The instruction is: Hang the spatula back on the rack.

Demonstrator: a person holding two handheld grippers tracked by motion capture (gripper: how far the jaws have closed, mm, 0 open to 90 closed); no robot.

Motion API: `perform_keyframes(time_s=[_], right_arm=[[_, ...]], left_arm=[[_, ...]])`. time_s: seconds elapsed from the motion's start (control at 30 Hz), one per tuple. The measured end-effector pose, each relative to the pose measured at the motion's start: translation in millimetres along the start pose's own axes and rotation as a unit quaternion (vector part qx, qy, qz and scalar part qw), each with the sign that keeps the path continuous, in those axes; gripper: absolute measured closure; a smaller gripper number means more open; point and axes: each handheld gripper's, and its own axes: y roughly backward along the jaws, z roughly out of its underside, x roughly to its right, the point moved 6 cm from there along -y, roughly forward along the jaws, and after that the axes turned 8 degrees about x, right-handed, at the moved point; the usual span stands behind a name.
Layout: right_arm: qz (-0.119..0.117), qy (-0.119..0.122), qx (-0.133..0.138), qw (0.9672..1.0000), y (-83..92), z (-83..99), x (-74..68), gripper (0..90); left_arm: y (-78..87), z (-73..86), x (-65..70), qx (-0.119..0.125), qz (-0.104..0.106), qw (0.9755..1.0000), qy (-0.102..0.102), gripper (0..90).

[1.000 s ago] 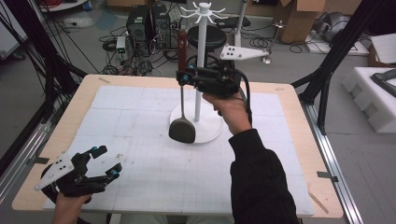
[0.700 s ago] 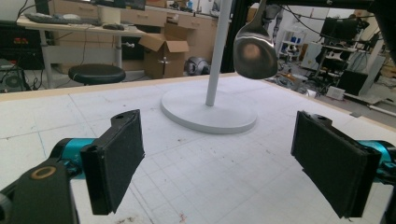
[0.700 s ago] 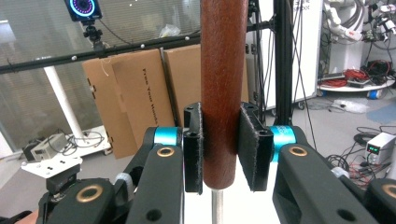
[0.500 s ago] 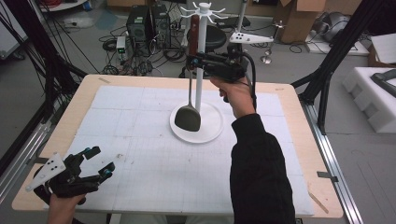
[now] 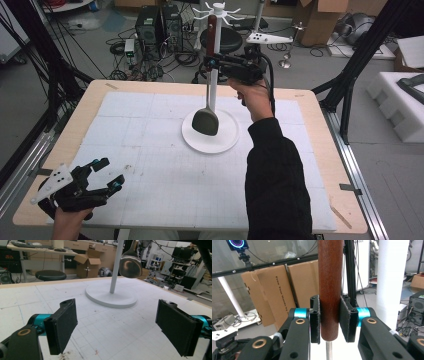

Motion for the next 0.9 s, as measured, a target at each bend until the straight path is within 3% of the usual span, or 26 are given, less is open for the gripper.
perform_keyframes(time_s=[0.03, 0.1, 0.2, 0.27, 0.4, 0.5, 0.67, 0.9], right_arm=[[0.006, 0.002, -0.001, 1.0000, 0.5, 0.1, -0.2, 72.0], [0.014, -0.005, 0.006, 0.9999, 1.6, -0.6, -1.2, 61.7], [0.035, 0.016, 0.004, 0.9993, 7.6, 2.2, -2.5, 53.4], [0.055, 0.020, -0.010, 0.9982, 13.0, 8.3, -2.2, 44.3], [0.079, 0.027, -0.018, 0.9964, 30.0, 23.6, -0.8, 35.1], [0.102, 0.026, -0.032, 0.9939, 45.9, 42.8, 1.6, 29.4], [0.141, 0.046, -0.065, 0.9868, 74.8, 84.6, 3.3, 25.1], [0.176, 0.058, -0.074, 0.9799, 111.9, 130.6, -5.4, 23.0]], left_arm=[[0.1, 0.5, -0.4, -0.001, -0.001, 1.0000, 0.000, 17.8], [0.7, 1.8, -2.0, -0.001, -0.005, 1.0000, 0.000, 18.3], [2.0, 4.4, -5.6, -0.002, -0.011, 0.9999, 0.001, 18.7], [2.6, 6.0, -7.6, -0.001, -0.017, 0.9999, 0.004, 18.7], [4.1, 7.7, -10.4, 0.002, -0.021, 0.9998, 0.006, 18.6], [4.8, 8.2, -12.8, 0.006, -0.024, 0.9997, 0.008, 18.6], [3.1, 10.2, -14.8, 0.008, -0.026, 0.9996, 0.008, 18.7], [-0.3, 12.8, -14.7, 0.010, -0.026, 0.9996, 0.008, 18.7]])
